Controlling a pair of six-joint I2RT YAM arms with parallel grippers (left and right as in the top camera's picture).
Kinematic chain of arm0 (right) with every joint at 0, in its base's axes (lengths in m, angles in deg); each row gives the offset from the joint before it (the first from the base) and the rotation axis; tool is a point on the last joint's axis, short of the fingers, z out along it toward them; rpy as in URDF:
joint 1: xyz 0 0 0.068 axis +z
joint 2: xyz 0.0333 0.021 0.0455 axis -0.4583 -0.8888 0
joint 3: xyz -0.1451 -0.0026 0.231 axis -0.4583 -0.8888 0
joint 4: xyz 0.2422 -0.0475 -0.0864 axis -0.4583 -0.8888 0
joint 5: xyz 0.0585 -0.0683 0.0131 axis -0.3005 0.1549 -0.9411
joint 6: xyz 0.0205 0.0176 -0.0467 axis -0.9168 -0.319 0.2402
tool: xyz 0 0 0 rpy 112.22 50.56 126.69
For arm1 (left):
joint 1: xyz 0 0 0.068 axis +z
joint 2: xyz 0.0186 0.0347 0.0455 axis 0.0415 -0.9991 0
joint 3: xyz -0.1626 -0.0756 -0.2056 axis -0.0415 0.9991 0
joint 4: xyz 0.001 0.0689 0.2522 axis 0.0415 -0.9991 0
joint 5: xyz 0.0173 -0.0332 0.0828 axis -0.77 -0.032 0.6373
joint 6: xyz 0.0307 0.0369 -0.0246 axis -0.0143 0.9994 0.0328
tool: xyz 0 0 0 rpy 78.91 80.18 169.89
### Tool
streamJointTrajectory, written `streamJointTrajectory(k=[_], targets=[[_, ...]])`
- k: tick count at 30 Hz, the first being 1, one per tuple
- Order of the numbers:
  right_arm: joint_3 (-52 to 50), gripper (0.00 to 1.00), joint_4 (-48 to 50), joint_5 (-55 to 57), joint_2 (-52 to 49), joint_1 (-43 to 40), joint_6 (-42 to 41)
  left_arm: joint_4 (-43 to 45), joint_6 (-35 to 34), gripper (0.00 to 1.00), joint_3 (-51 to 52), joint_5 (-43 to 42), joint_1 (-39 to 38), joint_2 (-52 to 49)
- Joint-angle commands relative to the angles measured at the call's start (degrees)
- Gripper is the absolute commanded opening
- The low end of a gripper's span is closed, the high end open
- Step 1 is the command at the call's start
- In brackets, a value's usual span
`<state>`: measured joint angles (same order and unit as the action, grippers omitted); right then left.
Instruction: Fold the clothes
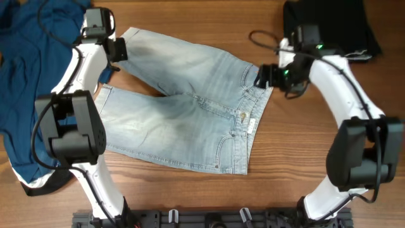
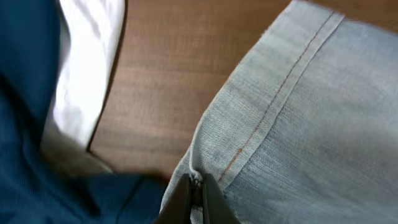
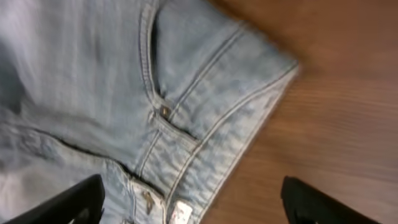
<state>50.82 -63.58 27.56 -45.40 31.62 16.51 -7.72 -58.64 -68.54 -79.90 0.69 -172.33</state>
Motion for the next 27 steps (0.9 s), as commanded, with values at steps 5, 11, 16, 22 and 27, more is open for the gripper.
streamJointTrajectory(k=[5, 11, 16, 22, 27], targets=[[-9.20, 0.57, 17.68, -0.90, -4.24, 7.80, -5.84, -12.74, -5.81, 0.04, -0.98, 4.66, 0.44, 0.24], [-9.20, 0.52, 21.44, 1.16, -14.75, 5.14, -8.46, -16.72, -9.73, 0.04, -0.98, 4.52, 0.39, 0.24], [-6.62, 0.52, 22.95, 4.26, -16.61, -6.56, -4.26, -22.84, -14.32, 0.04, -0.98, -0.44, 0.26, 0.24], [2.21, 0.56, 23.45, 1.88, -16.76, -8.68, 3.34, -18.93, -15.58, 0.04, -0.96, -0.98, 0.26, 0.24], [11.78, 0.87, 10.84, 1.18, -15.63, -6.16, 3.41, -15.10, -15.13, 0.31, -1.44, -0.59, 0.33, 0.39]])
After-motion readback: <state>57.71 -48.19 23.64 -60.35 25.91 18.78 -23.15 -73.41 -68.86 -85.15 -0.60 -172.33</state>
